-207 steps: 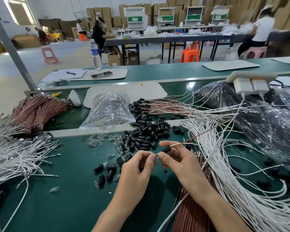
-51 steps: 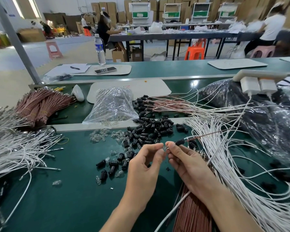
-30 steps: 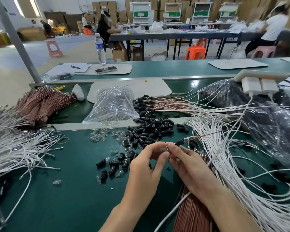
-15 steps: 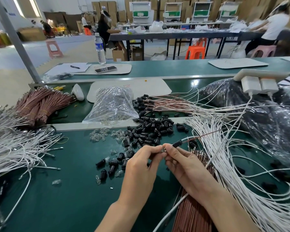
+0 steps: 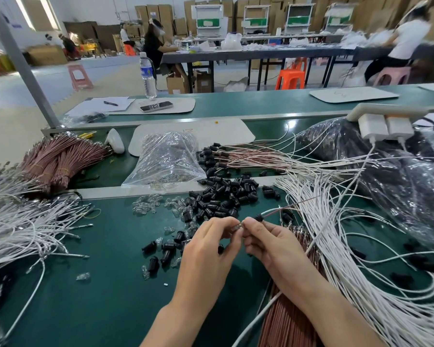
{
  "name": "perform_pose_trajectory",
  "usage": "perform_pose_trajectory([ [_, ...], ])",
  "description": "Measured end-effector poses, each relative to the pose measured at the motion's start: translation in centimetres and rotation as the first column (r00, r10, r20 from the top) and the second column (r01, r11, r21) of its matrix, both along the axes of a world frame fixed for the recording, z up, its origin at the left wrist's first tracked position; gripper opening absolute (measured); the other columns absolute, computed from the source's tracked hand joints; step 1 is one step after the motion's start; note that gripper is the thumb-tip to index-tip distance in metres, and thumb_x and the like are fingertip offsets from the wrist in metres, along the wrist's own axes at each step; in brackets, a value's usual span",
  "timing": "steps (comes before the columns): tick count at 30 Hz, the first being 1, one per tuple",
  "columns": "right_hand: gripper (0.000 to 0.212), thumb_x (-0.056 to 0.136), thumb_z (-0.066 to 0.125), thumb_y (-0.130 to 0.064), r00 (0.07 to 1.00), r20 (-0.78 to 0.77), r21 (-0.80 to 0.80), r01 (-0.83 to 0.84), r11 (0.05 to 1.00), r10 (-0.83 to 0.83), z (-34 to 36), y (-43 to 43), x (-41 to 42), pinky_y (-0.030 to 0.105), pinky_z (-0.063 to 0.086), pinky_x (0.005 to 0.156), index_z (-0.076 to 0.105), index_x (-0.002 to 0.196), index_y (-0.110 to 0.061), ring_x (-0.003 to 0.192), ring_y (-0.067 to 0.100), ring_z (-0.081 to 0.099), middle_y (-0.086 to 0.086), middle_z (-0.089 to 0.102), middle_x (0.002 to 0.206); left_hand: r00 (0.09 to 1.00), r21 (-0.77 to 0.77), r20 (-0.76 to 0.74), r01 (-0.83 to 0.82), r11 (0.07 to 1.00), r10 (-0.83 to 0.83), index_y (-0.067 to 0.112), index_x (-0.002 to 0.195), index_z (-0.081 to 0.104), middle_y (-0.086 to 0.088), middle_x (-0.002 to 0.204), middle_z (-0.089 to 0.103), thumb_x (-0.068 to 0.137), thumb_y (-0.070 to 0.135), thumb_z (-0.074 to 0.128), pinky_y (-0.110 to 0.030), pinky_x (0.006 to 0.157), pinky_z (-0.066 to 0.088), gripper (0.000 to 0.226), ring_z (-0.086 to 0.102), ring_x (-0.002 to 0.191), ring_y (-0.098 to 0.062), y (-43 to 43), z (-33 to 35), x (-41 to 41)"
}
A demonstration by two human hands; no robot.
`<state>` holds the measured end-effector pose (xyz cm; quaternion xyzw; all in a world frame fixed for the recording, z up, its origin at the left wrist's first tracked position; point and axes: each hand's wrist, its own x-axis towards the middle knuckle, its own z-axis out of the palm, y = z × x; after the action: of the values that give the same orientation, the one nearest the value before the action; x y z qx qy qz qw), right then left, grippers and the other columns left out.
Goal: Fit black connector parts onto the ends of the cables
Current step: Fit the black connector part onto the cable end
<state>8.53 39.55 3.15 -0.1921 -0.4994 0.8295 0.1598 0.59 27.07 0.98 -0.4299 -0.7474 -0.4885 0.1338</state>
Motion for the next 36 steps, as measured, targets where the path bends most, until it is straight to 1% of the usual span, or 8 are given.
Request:
perform_pose_trajectory([
  [9,0.027,0.075,0.077,-0.036,1.000,0.003,0.023,-0.009,1.000,0.009,-0.02,-0.03,0.13,0.019,0.054,0.066,0.080,0.081,-0.010,0.067,0.011,0.062,0.008,0.068,0.076,0.989,-0.044,-0.130,-0.082,0.996,0.076,0.025,0.106,0.064,0.019,0.096,0.063,0.099,0.037,0.058,-0.014,0.071,0.047,0.015,0.057,0.084,0.005,0.20,0.02,0.09],
  [11,0.030,0.073,0.078,-0.037,1.000,-0.011,-0.009,-0.016,1.000,0.016,0.12,-0.09,0.09,0.019,0.055,0.065,0.081,0.085,-0.009,0.067,0.010,0.063,0.008,0.070,0.079,0.992,-0.024,-0.095,-0.090,0.996,0.087,0.025,0.106,0.065,0.020,0.095,0.063,0.099,0.039,0.057,-0.012,0.071,0.046,0.018,0.055,0.083,0.007,0.20,0.06,0.05],
  [15,0.039,0.084,0.069,-0.037,0.996,-0.043,-0.133,0.071,0.989,-0.078,0.36,0.19,0.07,0.019,0.057,0.060,0.076,0.104,-0.004,0.067,0.012,0.067,0.012,0.073,0.087,0.996,0.037,0.026,-0.081,0.996,0.080,0.026,0.106,0.065,0.019,0.093,0.063,0.098,0.040,0.057,-0.019,0.070,0.049,0.017,0.058,0.082,0.003,0.07,0.03,0.09],
  [18,0.030,0.084,0.067,-0.032,0.988,-0.045,-0.172,0.139,0.975,-0.148,0.37,0.53,0.14,0.019,0.057,0.058,0.080,0.095,-0.008,0.067,0.011,0.068,0.010,0.074,0.083,0.993,0.052,0.103,-0.066,0.996,0.060,0.032,0.107,0.063,0.020,0.091,0.064,0.098,0.042,0.057,-0.023,0.069,0.050,0.015,0.061,0.080,-0.004,-0.01,-0.01,0.13],
  [21,0.023,0.079,0.070,-0.029,0.992,-0.052,-0.156,0.107,0.982,-0.116,0.39,0.43,0.14,0.017,0.057,0.059,0.083,0.088,-0.012,0.067,0.008,0.069,0.007,0.074,0.081,0.990,0.045,0.131,-0.053,0.998,0.047,0.031,0.107,0.065,0.020,0.092,0.065,0.097,0.043,0.057,-0.026,0.069,0.052,0.017,0.062,0.081,-0.006,0.07,-0.13,0.11],
  [25,0.024,0.078,0.071,-0.028,0.996,-0.063,-0.149,0.046,0.988,-0.056,0.29,0.29,0.08,0.017,0.057,0.060,0.083,0.090,-0.011,0.067,0.007,0.068,0.006,0.074,0.080,0.986,0.064,0.168,-0.034,0.997,0.022,0.037,0.105,0.063,0.020,0.090,0.065,0.096,0.045,0.059,-0.018,0.068,0.049,0.012,0.063,0.078,-0.007,0.10,-0.21,-0.01],
  [31,0.035,0.071,0.078,-0.033,0.996,-0.089,-0.134,0.007,0.991,-0.019,-0.06,0.40,0.19,0.017,0.057,0.064,0.082,0.096,-0.009,0.072,0.009,0.070,0.009,0.076,0.087,0.979,0.087,0.204,0.000,0.996,-0.018,0.033,0.104,0.066,0.019,0.092,0.068,0.093,0.045,0.062,-0.015,0.070,0.049,0.017,0.064,0.078,-0.005,0.23,-0.47,-0.14],
  [36,0.036,0.069,0.079,-0.034,0.997,-0.083,-0.129,-0.010,0.992,0.000,-0.22,0.11,0.04,0.017,0.057,0.064,0.082,0.095,-0.009,0.071,0.010,0.070,0.010,0.076,0.085,0.971,0.132,0.237,-0.002,0.991,-0.029,0.029,0.105,0.072,0.019,0.096,0.072,0.088,0.033,0.068,-0.014,0.075,0.049,0.017,0.069,0.087,-0.005,0.30,-0.54,-0.37],
])
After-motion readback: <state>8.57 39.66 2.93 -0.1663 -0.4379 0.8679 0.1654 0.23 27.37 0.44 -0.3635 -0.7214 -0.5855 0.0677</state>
